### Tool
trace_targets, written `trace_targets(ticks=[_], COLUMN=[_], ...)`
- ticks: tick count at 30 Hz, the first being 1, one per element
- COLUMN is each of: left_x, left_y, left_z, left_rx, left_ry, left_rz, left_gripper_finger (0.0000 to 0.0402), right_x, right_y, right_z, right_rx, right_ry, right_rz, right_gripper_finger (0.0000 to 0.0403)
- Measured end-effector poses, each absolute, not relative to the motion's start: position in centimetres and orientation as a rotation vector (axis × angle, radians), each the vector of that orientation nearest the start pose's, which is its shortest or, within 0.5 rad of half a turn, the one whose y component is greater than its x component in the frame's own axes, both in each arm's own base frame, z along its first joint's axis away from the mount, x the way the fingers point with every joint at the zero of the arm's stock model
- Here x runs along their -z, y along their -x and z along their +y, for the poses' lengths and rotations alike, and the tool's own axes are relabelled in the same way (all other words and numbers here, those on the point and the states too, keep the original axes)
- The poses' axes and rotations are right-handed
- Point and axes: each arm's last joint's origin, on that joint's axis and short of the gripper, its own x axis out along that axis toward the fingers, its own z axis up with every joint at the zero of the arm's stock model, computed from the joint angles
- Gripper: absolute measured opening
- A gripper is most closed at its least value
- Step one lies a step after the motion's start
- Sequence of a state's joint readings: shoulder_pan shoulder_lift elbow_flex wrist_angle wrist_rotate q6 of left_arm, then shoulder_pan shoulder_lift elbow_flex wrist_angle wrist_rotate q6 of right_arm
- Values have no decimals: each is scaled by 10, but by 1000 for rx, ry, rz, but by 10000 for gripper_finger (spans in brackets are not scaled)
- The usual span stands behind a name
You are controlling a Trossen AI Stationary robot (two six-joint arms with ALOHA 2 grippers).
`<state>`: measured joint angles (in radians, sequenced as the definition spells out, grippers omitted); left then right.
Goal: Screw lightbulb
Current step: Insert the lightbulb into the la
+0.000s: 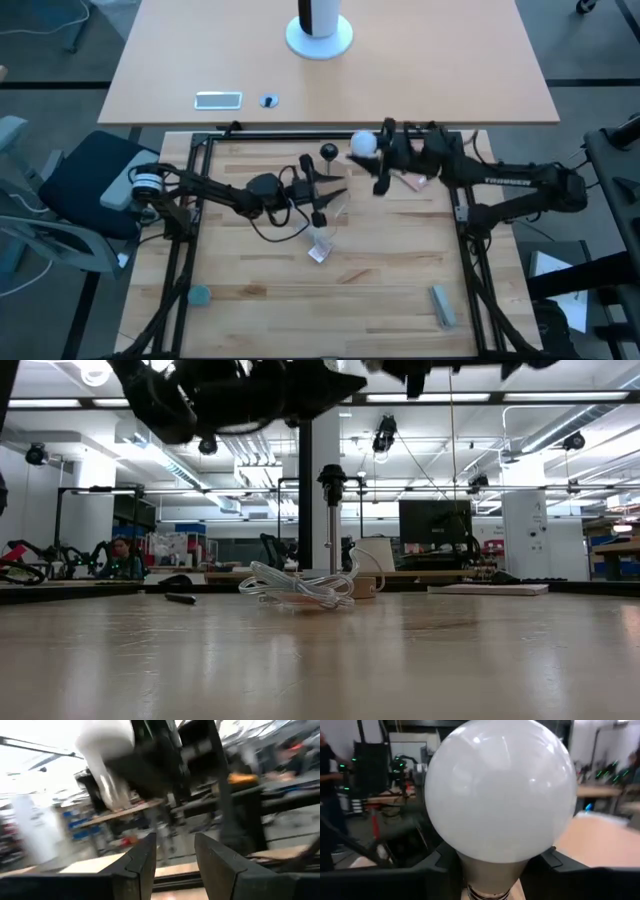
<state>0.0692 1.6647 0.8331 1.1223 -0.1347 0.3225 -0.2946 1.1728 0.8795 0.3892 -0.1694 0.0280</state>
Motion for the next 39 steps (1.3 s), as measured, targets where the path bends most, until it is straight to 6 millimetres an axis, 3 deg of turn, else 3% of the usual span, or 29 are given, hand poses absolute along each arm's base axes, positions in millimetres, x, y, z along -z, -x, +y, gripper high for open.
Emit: trace_targets(ticks=[8, 15, 20, 31, 39], left_x=[-290, -306, -310, -316, -303], left_y=[-310, -283, -275, -273, -278], left_z=[68, 105, 118, 120, 122], left_rx=[-390, -420, -466, -420, -415], left_ry=[-374, -309, -262, -398, -421], left_rz=[-104, -147, -175, -214, -154], left_gripper_finger=[125, 72, 7, 1, 0], right_x=[-308, -292, -286, -274, -270], right_y=[-270, -299, -312, -321, -321], right_z=[-134, -159, -168, -173, -173], right_rx=[96, 49, 36, 59, 61], right_ry=[-70, -101, -105, -88, -85], right_rz=[9, 74, 91, 112, 129], right_gripper_finger=[130, 129, 129, 129, 129])
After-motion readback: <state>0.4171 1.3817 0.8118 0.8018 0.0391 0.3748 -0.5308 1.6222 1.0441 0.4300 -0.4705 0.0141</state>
